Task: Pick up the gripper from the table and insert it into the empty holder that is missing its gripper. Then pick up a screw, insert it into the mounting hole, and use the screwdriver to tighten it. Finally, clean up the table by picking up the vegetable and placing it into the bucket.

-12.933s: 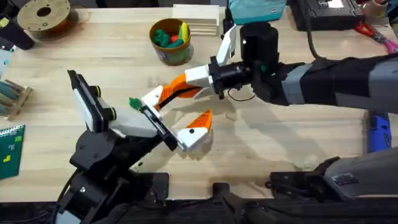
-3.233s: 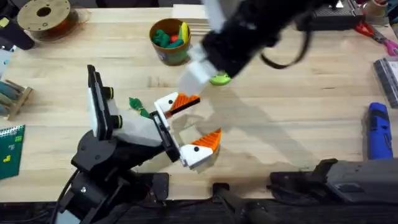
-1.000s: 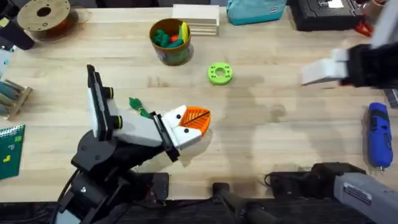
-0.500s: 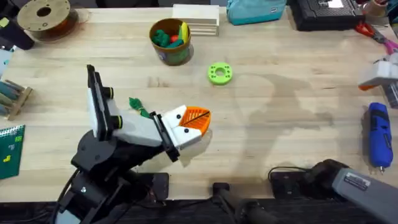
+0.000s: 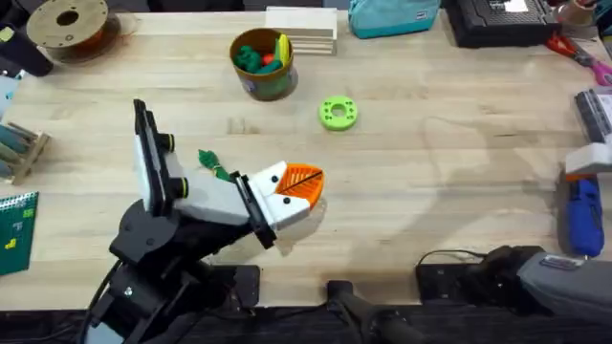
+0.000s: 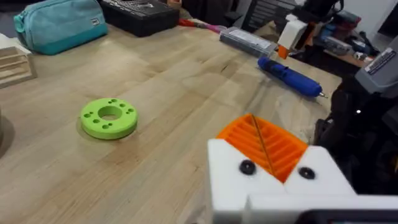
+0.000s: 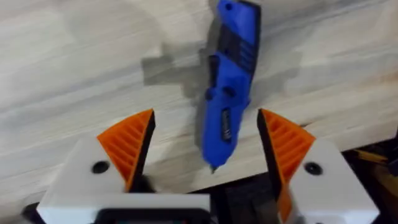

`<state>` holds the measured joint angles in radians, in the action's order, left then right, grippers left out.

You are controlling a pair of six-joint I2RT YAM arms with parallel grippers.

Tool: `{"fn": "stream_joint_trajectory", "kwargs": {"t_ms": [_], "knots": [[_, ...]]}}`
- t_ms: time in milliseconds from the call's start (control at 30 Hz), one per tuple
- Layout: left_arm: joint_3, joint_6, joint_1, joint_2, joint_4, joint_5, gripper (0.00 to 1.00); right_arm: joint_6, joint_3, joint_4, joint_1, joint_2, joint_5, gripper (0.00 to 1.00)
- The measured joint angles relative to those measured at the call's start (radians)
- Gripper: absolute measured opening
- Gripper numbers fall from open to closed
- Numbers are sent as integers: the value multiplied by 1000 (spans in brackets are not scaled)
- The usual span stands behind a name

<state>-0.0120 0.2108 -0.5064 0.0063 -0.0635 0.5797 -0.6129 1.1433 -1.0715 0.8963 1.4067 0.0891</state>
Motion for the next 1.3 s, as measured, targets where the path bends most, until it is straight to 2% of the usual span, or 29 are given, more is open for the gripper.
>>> {"fn": "stream_joint_trajectory", "kwargs": {"t_ms": [300, 567, 800, 933, 1000, 1200, 1267, 1300], "knots": [[0, 0, 0, 0, 0, 0, 7, -92, -3, 121, 93, 156, 0, 959], [0, 0, 0, 0, 0, 0, 7, -117, -3, 200, 93, 312, -1, 959], [0, 0, 0, 0, 0, 0, 7, -125, -3, 235, 93, 347, -7, 934], [0, 0, 0, 0, 0, 0, 7, -130, -3, 241, 93, 351, -40, 755], [0, 0, 0, 0, 0, 0, 7, -132, -3, 246, 93, 352, -51, 572], [0, 0, 0, 0, 0, 0, 7, -132, -3, 261, 94, 356, -61, 126], [0, 0, 0, 0, 0, 0, 7, -130, -3, 253, 94, 358, -65, 30], [0, 0, 0, 0, 0, 0, 7, -131, -3, 251, 94, 358, -67, 23]]}}
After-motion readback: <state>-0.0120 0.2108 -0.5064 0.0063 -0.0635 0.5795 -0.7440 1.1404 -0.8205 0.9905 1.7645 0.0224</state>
